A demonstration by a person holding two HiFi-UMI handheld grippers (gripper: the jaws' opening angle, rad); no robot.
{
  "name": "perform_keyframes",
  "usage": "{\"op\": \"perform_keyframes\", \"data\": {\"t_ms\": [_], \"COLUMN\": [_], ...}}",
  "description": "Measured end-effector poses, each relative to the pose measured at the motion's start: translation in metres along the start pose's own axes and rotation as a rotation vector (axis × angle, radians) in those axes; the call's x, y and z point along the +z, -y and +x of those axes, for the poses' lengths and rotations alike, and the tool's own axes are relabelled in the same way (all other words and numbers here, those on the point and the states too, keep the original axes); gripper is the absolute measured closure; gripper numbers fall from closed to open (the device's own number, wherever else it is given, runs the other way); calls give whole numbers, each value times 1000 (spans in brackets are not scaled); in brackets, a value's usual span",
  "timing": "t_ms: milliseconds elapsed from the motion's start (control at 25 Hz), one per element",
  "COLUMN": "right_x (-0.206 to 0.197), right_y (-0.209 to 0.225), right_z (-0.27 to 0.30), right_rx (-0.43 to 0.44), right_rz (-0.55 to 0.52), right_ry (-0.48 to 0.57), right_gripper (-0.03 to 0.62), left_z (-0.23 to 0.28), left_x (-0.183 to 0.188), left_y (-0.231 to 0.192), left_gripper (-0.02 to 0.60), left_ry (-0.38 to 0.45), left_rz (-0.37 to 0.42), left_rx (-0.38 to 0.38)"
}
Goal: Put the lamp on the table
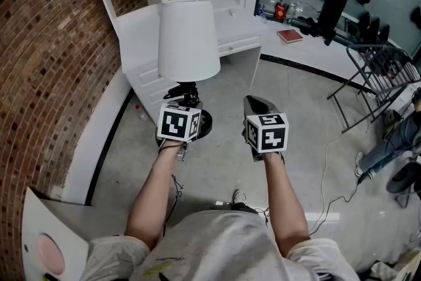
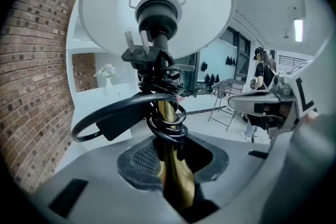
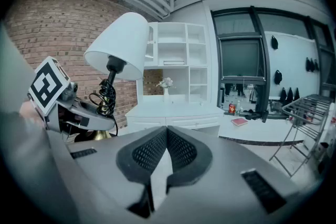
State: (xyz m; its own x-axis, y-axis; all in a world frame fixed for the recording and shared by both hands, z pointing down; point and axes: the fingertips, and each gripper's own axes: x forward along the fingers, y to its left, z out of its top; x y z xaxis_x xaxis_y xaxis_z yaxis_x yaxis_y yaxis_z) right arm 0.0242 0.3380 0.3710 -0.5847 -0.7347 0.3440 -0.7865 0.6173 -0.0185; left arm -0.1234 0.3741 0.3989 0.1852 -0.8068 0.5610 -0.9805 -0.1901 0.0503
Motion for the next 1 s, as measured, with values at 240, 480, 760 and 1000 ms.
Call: {"op": "perform_keyframes", "data": {"t_ms": [240,480,760,1000], "right_x": [-2,0,2,11], "right_y": [-1,3,20,46], "right_z": [5,9,16,35], "right_rx": [0,-20,-36,-36], "right_rz": [24,39,47,48], "right_ry": [5,10,21,34], "right_gripper": [589,588,588,588], "left_z": [4,12,27,56], "left_x": [-2,1,13,32], "left_y": [0,0,6,8], "left_gripper": [477,477,477,477], "left_ry": [-9,-6,3,2], "left_rz": [15,23,29,31], "left_rx": [-7,-25,-41,-37]}}
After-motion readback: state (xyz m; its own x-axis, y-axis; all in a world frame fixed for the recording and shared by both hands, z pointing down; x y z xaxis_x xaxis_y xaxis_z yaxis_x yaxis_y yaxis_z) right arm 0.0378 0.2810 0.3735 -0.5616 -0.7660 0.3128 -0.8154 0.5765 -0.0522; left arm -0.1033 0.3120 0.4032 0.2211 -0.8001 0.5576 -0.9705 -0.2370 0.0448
